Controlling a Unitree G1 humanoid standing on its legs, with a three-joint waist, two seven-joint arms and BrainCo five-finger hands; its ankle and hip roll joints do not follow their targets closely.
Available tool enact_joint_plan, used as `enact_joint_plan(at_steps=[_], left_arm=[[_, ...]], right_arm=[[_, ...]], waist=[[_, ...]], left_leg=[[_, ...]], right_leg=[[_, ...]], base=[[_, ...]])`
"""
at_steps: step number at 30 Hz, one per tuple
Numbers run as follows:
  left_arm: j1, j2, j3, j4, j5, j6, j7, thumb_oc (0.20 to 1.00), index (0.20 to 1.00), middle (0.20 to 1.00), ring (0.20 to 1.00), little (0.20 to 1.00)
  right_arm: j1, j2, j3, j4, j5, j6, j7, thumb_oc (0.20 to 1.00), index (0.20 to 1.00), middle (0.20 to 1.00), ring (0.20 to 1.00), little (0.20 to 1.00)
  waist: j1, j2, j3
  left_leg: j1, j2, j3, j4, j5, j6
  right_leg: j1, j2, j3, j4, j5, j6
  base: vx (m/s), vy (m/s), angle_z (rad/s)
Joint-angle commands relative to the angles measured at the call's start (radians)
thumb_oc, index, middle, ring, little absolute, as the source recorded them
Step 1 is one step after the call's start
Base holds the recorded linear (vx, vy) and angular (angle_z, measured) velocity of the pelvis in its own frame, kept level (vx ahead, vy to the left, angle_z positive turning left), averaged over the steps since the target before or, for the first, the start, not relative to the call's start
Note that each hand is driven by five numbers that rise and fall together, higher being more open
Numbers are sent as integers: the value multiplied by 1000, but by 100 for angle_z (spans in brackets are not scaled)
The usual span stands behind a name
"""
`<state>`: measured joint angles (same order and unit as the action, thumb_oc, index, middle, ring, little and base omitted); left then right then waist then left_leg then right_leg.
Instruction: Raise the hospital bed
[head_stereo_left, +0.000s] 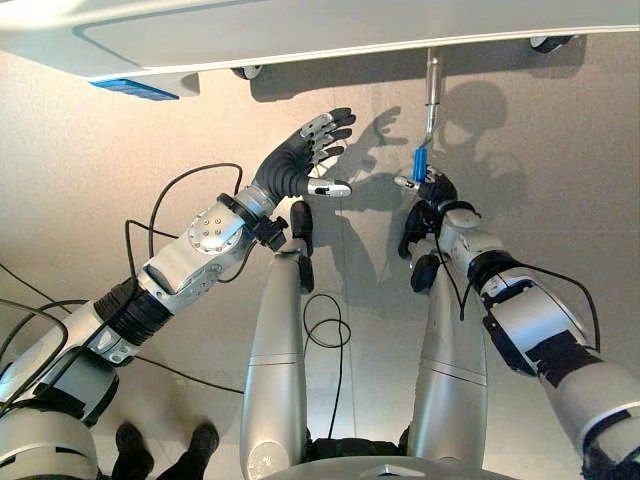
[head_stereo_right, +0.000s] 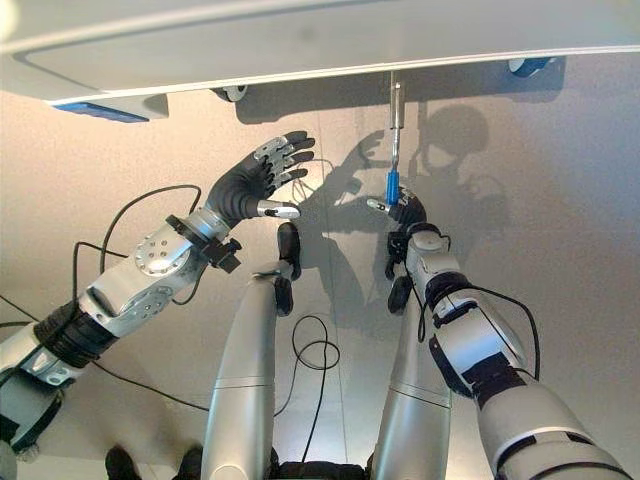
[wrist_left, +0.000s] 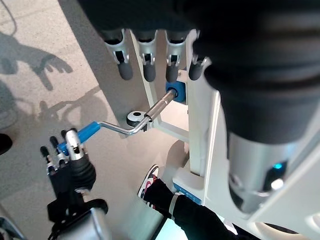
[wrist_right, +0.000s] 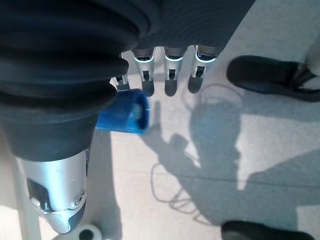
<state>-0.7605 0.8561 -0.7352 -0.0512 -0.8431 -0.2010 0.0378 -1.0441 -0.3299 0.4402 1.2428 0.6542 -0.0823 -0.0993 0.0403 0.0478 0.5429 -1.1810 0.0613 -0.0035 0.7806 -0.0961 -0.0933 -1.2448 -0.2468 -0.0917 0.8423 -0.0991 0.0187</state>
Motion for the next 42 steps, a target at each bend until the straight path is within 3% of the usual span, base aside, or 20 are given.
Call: enact_joint_plan(at_steps=[1, 19, 20, 21, 22, 42], left_arm=[[16, 16, 39, -107, -14, -37, 6, 1000, 1000, 1000, 1000, 1000], [25, -24, 66, -136, 7, -37, 44, 1000, 1000, 1000, 1000, 1000], [25, -26, 67, -138, 2, -37, 44, 1000, 1000, 1000, 1000, 1000], [25, -26, 67, -138, 2, -37, 44, 1000, 1000, 1000, 1000, 1000], [24, -31, 68, -140, -4, -37, 42, 1000, 1000, 1000, 1000, 1000], [19, -30, 69, -141, -19, -52, 37, 1000, 1000, 1000, 1000, 1000]], right_arm=[[-31, -3, 21, -12, 25, -20, -12, 1000, 1000, 1000, 1000, 1000], [-132, 12, 59, 52, 4, 1, -25, 1000, 1000, 1000, 1000, 1000], [-130, 14, 58, 55, 6, 2, -24, 677, 677, 677, 677, 677], [-130, 14, 58, 55, 6, 2, -24, 567, 567, 567, 567, 567], [-127, 17, 52, 61, 11, 2, -24, 200, 200, 200, 200, 200], [-90, 20, 37, 66, 38, -4, -16, 200, 200, 200, 200, 200]], waist=[[-23, 34, -23], [-21, 19, -23], [-21, 20, -23], [-21, 20, -23], [-20, 21, -23], [-20, 30, -23]], left_leg=[[-23, -7, 25, -96, 78, -2], [-26, -8, 25, -115, 78, 5], [-27, -9, 25, -114, 78, 6], [-27, -9, 25, -113, 78, 6], [-27, -9, 24, -113, 77, 6], [-21, -6, 31, -104, 80, 3]], right_leg=[[43, 4, 26, -78, 78, 103], [45, 14, 20, -100, 80, 100], [45, 14, 20, -99, 80, 99], [44, 14, 20, -98, 80, 99], [45, 14, 20, -97, 79, 100], [43, 18, 30, -84, 76, 97]], base=[[0, 0, 0], [1, 2, 0], [0, 0, 0], [0, 0, 0], [0, 0, 0], [1, 2, -1]])
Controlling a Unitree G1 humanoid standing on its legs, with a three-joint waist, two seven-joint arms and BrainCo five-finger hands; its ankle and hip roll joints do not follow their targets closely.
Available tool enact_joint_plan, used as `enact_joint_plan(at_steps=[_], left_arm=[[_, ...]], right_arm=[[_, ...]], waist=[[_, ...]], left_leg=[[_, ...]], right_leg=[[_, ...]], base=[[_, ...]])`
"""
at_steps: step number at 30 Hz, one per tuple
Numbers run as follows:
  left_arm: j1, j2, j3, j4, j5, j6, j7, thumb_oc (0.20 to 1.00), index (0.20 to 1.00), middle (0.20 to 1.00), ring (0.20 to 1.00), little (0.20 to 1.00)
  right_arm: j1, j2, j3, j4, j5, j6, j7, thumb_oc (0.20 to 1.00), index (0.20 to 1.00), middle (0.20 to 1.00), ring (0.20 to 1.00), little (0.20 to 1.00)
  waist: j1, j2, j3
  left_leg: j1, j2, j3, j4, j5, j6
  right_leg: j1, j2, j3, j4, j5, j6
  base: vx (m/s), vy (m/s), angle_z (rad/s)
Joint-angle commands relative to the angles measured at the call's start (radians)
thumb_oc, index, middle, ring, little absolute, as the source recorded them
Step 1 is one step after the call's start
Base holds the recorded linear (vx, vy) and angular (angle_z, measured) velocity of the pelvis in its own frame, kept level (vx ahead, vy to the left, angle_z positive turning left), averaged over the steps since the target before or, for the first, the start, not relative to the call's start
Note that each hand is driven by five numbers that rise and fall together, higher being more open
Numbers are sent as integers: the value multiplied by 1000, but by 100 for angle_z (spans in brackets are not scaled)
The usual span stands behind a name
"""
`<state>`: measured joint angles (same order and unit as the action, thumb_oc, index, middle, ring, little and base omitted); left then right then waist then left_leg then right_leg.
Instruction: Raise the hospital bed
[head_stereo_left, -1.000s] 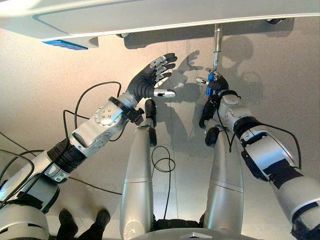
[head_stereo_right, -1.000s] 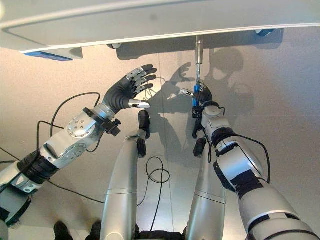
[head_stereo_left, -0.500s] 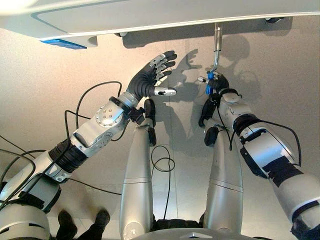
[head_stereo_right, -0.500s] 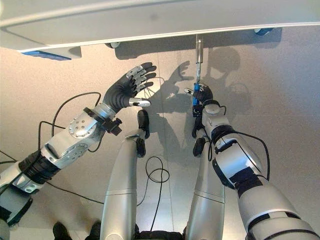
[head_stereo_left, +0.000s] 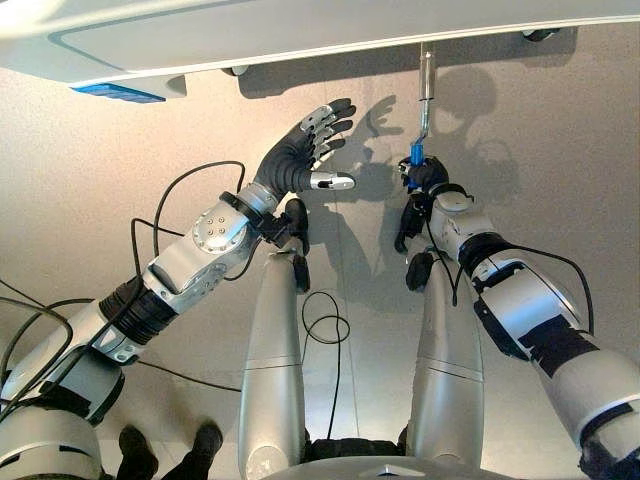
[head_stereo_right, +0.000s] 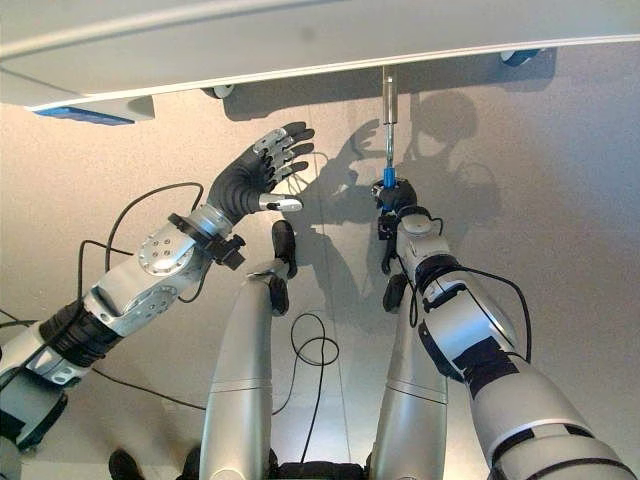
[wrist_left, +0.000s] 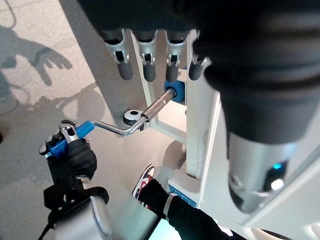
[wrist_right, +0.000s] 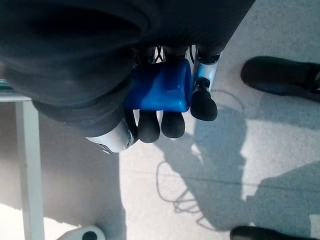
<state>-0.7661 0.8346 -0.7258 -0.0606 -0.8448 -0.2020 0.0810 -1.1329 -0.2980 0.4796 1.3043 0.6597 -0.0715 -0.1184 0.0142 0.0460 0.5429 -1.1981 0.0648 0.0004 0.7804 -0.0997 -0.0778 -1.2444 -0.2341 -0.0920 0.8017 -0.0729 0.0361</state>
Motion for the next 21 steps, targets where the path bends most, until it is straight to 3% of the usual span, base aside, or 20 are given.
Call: enact_joint_plan(at_steps=[1, 11, 21], left_arm=[[26, -6, 62, -133, -15, -53, -4, 1000, 1000, 1000, 1000, 1000], [59, 11, 92, -167, -19, -63, -6, 1000, 1000, 1000, 1000, 1000], [128, 79, 142, -184, -51, -80, -24, 1000, 1000, 1000, 1000, 1000]], right_arm=[[-2, -19, -5, 7, 34, -15, 3, 200, 200, 200, 200, 200], [-9, -54, -32, 20, 51, -26, -3, 200, 200, 200, 200, 200], [39, -154, -80, -45, 144, -59, 0, 200, 200, 200, 200, 200]], waist=[[6, 33, -23], [10, 40, -23], [5, 19, -23]], left_leg=[[-6, -10, 27, -102, 83, -13], [-5, -8, 28, -101, 84, -15], [1, -7, 25, -105, 86, -17]], right_leg=[[42, 5, 30, -43, 50, 80], [41, 7, 30, -36, 47, 79], [45, 10, 29, -40, 50, 81]], base=[[0, 0, 0], [0, 0, 0], [5, -16, 0]])
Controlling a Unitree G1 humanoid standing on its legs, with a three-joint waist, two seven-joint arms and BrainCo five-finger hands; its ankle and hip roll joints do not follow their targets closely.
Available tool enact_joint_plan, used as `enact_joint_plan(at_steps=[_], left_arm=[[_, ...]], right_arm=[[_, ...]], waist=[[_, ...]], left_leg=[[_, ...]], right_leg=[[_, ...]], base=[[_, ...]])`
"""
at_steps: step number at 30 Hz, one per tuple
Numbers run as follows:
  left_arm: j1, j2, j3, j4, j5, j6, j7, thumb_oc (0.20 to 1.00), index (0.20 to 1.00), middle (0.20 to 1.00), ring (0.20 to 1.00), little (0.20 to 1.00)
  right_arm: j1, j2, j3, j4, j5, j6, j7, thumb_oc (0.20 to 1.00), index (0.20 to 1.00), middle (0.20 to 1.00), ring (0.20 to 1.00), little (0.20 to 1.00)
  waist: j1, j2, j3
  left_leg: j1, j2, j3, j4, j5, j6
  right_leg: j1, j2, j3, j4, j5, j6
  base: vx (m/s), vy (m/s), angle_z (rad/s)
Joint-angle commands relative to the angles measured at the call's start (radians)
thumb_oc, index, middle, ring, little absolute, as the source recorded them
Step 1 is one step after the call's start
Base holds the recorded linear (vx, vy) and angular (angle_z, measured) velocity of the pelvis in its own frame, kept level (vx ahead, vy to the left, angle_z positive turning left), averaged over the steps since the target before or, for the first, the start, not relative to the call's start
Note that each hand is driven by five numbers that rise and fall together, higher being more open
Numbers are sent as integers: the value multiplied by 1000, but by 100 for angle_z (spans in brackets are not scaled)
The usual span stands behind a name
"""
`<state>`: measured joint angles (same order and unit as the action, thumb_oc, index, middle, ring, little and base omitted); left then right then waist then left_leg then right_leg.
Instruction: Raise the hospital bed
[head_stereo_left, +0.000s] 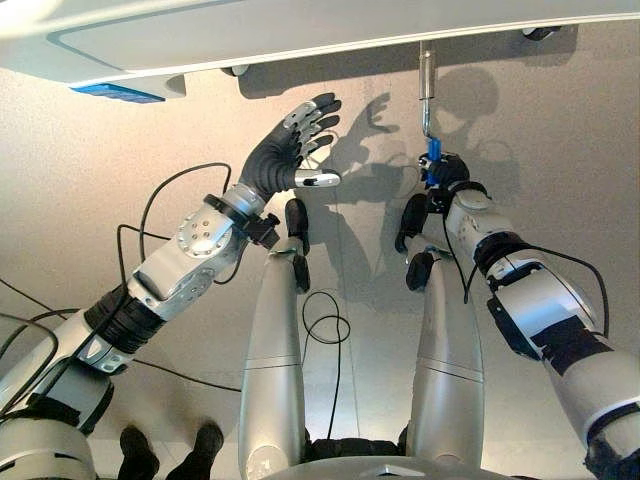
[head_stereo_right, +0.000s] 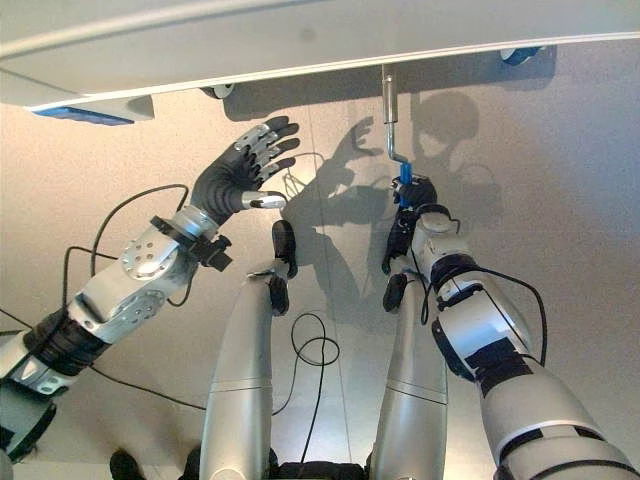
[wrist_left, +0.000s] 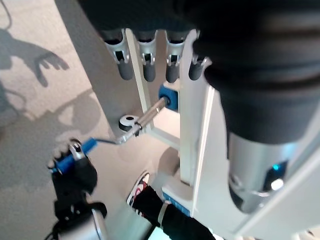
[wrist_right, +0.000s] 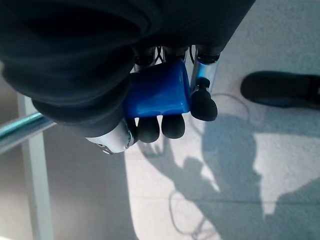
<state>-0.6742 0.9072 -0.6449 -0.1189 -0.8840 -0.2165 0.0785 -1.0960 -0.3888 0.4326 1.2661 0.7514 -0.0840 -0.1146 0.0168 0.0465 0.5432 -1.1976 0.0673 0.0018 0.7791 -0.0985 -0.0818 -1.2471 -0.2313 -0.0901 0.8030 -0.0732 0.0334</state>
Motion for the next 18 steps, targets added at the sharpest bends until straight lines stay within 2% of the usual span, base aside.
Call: enact_joint_plan(at_steps=[1, 5, 9, 18], left_arm=[[41, 12, 64, -130, -13, -66, -23, 1000, 1000, 1000, 1000, 1000], [71, 26, 81, -146, -15, -65, -30, 1000, 1000, 1000, 1000, 1000], [75, 34, 88, -144, -17, -66, -31, 1000, 1000, 1000, 1000, 1000], [115, 44, 146, -149, -5, -66, -25, 1000, 1000, 1000, 1000, 1000]], right_arm=[[5, -76, -39, -14, 59, -50, -6, 200, 200, 200, 200, 200], [46, -135, -67, -89, 115, -75, -2, 200, 200, 200, 200, 200], [82, -156, -82, -147, 148, -92, 0, 200, 200, 200, 200, 200], [281, -223, -163, -538, 190, -172, -13, 200, 200, 200, 200, 200]], waist=[[2, 18, -23], [-8, 11, -23], [-16, 5, -23], [-38, -14, -23]], left_leg=[[-1, -9, 23, -102, 85, -14], [3, -6, 25, -109, 86, -14], [8, -2, 23, -113, 87, -15], [16, 3, 21, -122, 92, -15]], right_leg=[[48, 8, 26, -40, 50, 85], [49, 10, 25, -49, 53, 86], [54, 12, 26, -52, 53, 87], [61, 21, 25, -62, 56, 89]], base=[[0, 0, 0], [0, 0, 0], [0, 0, 0], [0, 0, 0]])
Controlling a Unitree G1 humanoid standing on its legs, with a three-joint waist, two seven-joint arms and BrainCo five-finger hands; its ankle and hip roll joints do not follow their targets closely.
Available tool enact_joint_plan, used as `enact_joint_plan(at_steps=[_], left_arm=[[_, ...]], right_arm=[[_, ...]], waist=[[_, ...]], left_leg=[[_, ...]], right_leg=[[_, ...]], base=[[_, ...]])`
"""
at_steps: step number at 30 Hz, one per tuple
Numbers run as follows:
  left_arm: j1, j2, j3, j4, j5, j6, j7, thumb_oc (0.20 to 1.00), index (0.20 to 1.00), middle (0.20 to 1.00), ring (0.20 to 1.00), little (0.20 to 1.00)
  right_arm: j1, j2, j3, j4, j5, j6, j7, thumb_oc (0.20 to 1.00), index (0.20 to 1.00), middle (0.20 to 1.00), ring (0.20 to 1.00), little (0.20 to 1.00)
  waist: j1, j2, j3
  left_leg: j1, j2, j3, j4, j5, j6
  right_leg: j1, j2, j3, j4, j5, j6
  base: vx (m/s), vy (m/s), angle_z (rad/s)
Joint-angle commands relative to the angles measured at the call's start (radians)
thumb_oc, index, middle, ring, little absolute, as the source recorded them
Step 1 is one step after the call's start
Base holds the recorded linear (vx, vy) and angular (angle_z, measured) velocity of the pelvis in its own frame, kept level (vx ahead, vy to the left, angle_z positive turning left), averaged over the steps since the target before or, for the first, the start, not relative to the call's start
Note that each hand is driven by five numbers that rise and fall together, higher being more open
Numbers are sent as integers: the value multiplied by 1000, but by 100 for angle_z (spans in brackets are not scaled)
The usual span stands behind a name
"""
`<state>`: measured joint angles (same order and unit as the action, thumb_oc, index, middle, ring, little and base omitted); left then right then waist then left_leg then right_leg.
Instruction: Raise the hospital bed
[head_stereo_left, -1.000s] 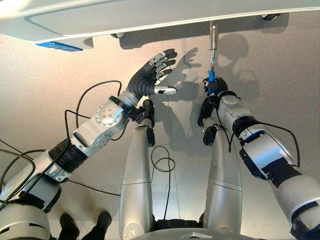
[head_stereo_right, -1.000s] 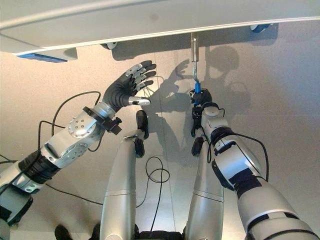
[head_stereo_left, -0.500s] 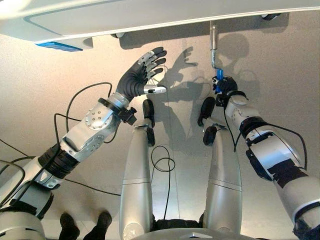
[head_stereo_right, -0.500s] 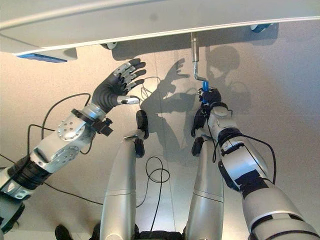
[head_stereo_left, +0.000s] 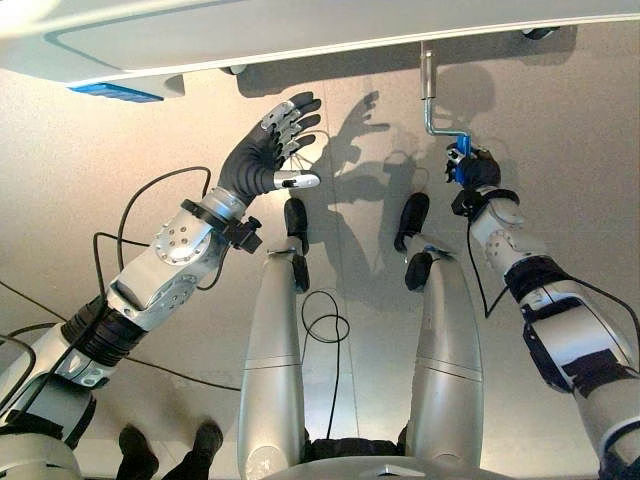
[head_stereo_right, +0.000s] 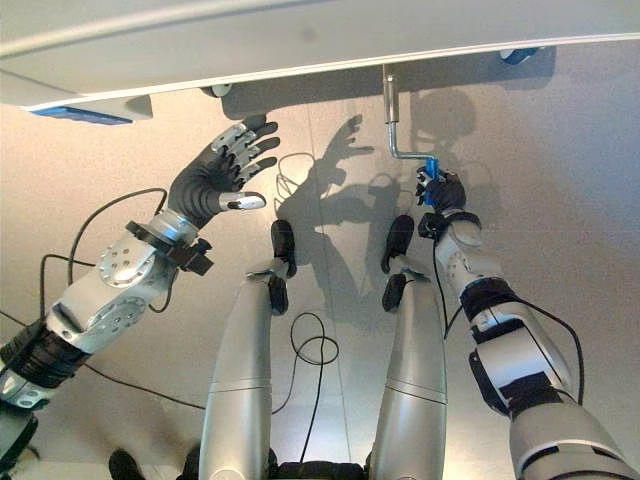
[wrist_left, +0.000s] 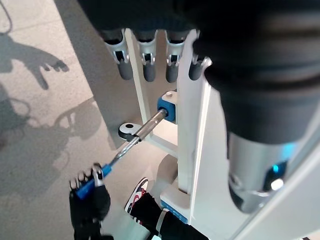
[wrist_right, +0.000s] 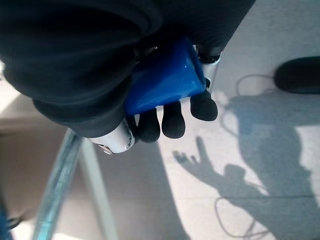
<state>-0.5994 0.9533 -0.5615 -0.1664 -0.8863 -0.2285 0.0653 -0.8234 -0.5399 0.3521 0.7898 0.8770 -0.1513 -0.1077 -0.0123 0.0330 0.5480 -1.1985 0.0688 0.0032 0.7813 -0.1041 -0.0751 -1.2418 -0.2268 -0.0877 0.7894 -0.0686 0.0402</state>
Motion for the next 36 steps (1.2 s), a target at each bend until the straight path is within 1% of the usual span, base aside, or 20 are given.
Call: enact_joint_plan(at_steps=[1, 2, 4, 5, 7, 9, 10, 15, 16, 17, 19, 20, 22, 23, 24, 25, 27, 28, 29, 36], left_arm=[[48, -5, 79, -98, 3, -52, -7, 1000, 1000, 1000, 1000, 1000], [48, -5, 78, -99, 3, -51, -7, 1000, 1000, 1000, 1000, 1000], [57, -5, 94, -96, 14, -49, -1, 1000, 1000, 1000, 1000, 1000], [57, -5, 93, -97, 14, -49, 0, 1000, 1000, 1000, 1000, 1000], [67, -2, 112, -97, 28, -42, 8, 1000, 1000, 1000, 1000, 1000], [77, 4, 126, -99, 35, -42, 10, 1000, 1000, 1000, 1000, 1000], [78, 4, 126, -100, 36, -42, 10, 1000, 1000, 1000, 1000, 1000], [99, 18, 153, -116, 47, -38, 17, 1000, 1000, 1000, 1000, 1000], [100, 18, 154, -116, 48, -38, 17, 1000, 1000, 1000, 1000, 1000], [105, 24, 157, -122, 49, -39, 14, 1000, 1000, 1000, 1000, 1000], [103, 25, 154, -126, 50, -37, 14, 1000, 1000, 1000, 1000, 1000], [101, 31, 145, -135, 49, -34, 11, 1000, 1000, 1000, 1000, 1000], [100, 35, 142, -140, 51, -33, 11, 1000, 1000, 1000, 1000, 1000], [94, 44, 130, -148, 46, -32, 9, 1000, 1000, 1000, 1000, 1000], [94, 44, 130, -148, 46, -32, 9, 1000, 1000, 1000, 1000, 1000], [88, 49, 118, -150, 47, -32, 6, 1000, 1000, 1000, 1000, 1000], [79, 57, 101, -152, 53, -30, 8, 1000, 1000, 1000, 1000, 1000], [79, 57, 101, -152, 53, -30, 8, 1000, 1000, 1000, 1000, 1000], [71, 65, 93, -156, 59, -31, 12, 1000, 1000, 1000, 1000, 1000], [64, 80, 73, -167, 61, -33, 15, 1000, 1000, 1000, 1000, 1000]], right_arm=[[63, -80, -107, -155, 59, -119, -20, 200, 200, 200, 200, 200], [67, -80, -108, -159, 57, -118, -23, 200, 200, 200, 200, 200], [140, -90, -148, -298, 61, -146, -23, 200, 200, 200, 200, 200], [144, -90, -149, -301, 59, -145, -24, 200, 200, 200, 200, 200], [215, -97, -186, -432, 52, -162, -21, 200, 200, 200, 200, 200], [254, -105, -202, -513, 47, -173, -16, 200, 200, 200, 200, 200], [256, -105, -203, -516, 46, -172, -17, 200, 200, 200, 200, 200], [333, -138, -230, -694, 45, -192, -7, 200, 200, 200, 200, 200], [335, -138, -231, -695, 45, -191, -7, 200, 200, 200, 200, 200], [355, -147, -225, -765, 54, -192, 8, 200, 200, 200, 200, 200], [361, -153, -221, -791, 52, -191, 7, 200, 200, 200, 200, 200], [372, -163, -205, -845, 67, -188, 26, 200, 200, 200, 200, 200], [376, -168, -195, -868, 69, -184, 29, 200, 200, 200, 200, 200], [375, -188, -155, -917, 84, -173, 57, 200, 200, 200, 200, 200], [375, -188, -155, -918, 84, -173, 57, 200, 200, 200, 200, 200], [373, -206, -116, -952, 89, -159, 70, 200, 200, 200, 200, 200], [353, -227, -66, -981, 98, -148, 81, 200, 200, 200, 200, 200], [352, -227, -65, -980, 98, -148, 81, 200, 200, 200, 200, 200], [336, -238, -26, -1006, 113, -141, 94, 200, 200, 200, 200, 200], [273, -278, 77, -1076, 141, -132, 115, 200, 200, 200, 200, 200]], waist=[[-13, -3, -28], [-12, -2, -28], [-20, -7, -28], [-20, -7, -28], [-26, -11, -28], [-29, -18, -28], [-29, -18, -28], [-36, -29, -28], [-36, -29, -28], [-38, -33, -28], [-38, -35, -28], [-38, -39, -28], [-38, -40, -28], [-35, -42, -28], [-35, -42, -28], [-31, -43, -28], [-28, -43, -28], [-28, -43, -28], [-25, -44, -28], [-15, -48, -28]], left_leg=[[18, 2, 19, -124, 98, -22], [19, 2, 19, -124, 98, -22], [22, 2, 20, -125, 99, -22], [22, 2, 20, -125, 100, -22], [25, 3, 20, -131, 101, -22], [29, 4, 17, -137, 103, -21], [29, 4, 17, -138, 103, -21], [37, 8, 15, -149, 108, -23], [37, 8, 15, -149, 108, -23], [43, 8, 15, -153, 110, -23], [47, 8, 15, -155, 111, -23], [50, 9, 15, -156, 112, -23], [52, 9, 13, -156, 112, -23], [56, 9, 12, -159, 114, -24], [56, 9, 12, -160, 114, -24], [59, 8, 12, -161, 116, -24], [62, 6, 11, -162, 118, -24], [62, 6, 11, -162, 118, -24], [63, 4, 11, -161, 119, -24], [72, 3, 10, -171, 124, -24]], right_leg=[[57, 17, 23, -50, 52, 82], [58, 17, 23, -50, 52, 82], [61, 17, 21, -52, 54, 83], [62, 17, 20, -52, 54, 83], [64, 19, 19, -57, 58, 85], [68, 20, 20, -67, 63, 88], [69, 20, 20, -67, 63, 88], [82, 23, 16, -88, 74, 92], [82, 24, 16, -89, 74, 92], [89, 24, 17, -95, 77, 93], [93, 24, 16, -97, 78, 94], [98, 23, 15, -99, 83, 94], [102, 23, 14, -101, 84, 95], [110, 22, 12, -110, 88, 95], [110, 22, 12, -110, 88, 95], [115, 22, 11, -113, 91, 95], [119, 21, 10, -116, 94, 95], [119, 21, 10, -116, 94, 95], [122, 20, 10, -119, 99, 96], [137, 18, 9, -132, 107, 97]], base=[[-2, -10, -3], [-1, -3, -3], [0, 0, 0], [0, 0, 0], [0, 0, 0], [0, 0, 0], [0, 0, 0], [0, 0, 0], [0, 0, 0], [0, 0, 0], [-4, 9, -2], [0, 0, 0], [0, 0, 0], [0, 0, 0], [0, 0, 0], [0, 0, 0], [0, 0, 0], [0, 0, 0], [0, 0, 0], [0, 9, 0]])
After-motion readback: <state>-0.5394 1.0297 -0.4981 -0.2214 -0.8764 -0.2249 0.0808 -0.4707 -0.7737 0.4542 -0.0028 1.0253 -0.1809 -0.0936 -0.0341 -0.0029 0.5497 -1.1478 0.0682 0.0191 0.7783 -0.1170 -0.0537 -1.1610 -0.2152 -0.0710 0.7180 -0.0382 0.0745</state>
